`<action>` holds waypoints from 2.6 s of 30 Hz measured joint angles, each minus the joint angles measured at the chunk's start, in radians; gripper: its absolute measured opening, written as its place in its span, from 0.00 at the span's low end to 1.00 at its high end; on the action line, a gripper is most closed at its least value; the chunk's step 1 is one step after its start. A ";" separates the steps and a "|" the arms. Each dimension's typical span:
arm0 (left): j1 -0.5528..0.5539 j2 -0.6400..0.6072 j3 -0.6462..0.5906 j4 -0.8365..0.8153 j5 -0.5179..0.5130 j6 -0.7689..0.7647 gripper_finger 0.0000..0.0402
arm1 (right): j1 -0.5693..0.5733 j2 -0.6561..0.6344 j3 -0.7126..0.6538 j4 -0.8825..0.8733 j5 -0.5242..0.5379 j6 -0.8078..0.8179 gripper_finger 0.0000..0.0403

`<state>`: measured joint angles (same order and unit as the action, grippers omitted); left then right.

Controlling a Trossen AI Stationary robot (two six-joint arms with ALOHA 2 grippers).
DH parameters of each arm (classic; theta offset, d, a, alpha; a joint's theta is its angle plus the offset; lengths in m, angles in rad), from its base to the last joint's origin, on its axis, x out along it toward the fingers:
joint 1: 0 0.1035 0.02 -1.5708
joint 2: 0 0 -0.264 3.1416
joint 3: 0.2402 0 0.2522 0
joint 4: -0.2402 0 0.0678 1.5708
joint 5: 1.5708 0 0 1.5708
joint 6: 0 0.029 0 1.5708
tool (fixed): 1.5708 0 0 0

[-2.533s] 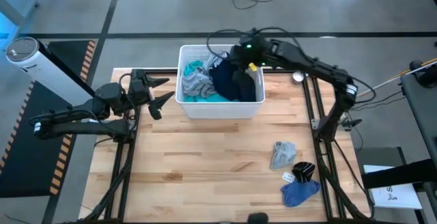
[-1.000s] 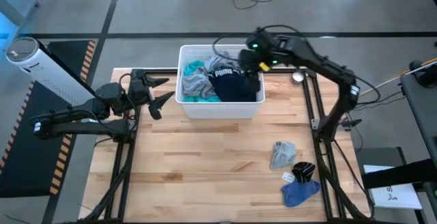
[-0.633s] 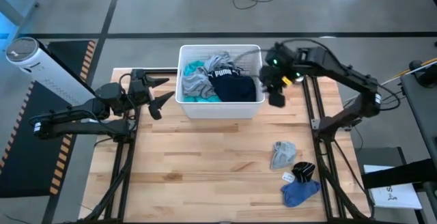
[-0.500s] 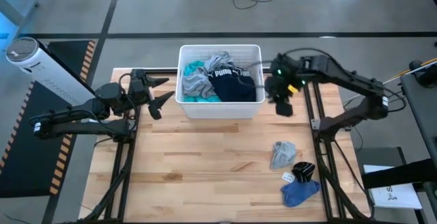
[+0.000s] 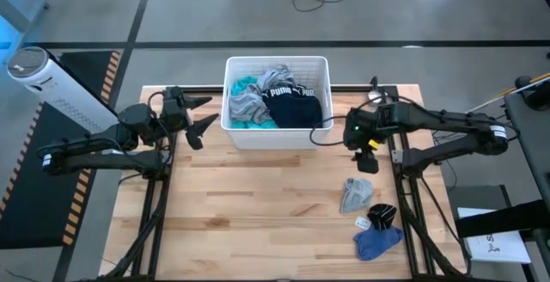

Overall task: Sort clothes
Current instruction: Put the gray sock into the white laundry bin

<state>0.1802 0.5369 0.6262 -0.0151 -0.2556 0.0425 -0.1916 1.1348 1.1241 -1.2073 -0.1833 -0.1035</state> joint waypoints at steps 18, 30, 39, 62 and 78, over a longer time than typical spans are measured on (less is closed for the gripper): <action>0.000 0.010 0.000 -0.008 0.000 -0.006 0.64 | 0.000 0.021 -0.341 0.144 -0.037 0.034 0.63; 0.000 0.018 0.000 -0.010 0.001 -0.003 0.64 | 0.011 0.077 -0.369 0.212 -0.201 0.034 0.60; 0.000 0.018 0.000 -0.010 0.000 -0.003 0.64 | 0.068 0.201 -0.379 0.266 -0.200 0.040 0.55; 0.000 0.018 0.000 -0.008 0.001 -0.003 0.64 | 0.178 0.300 -0.253 0.240 -0.136 -0.010 0.01; 0.000 0.018 0.000 -0.003 0.000 0.005 0.64 | 0.205 0.176 0.315 0.316 0.059 -0.069 0.00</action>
<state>0.1802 0.5549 0.6262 -0.0185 -0.2554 0.0471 0.0132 1.3112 1.4390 -0.8913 -0.1238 -0.1726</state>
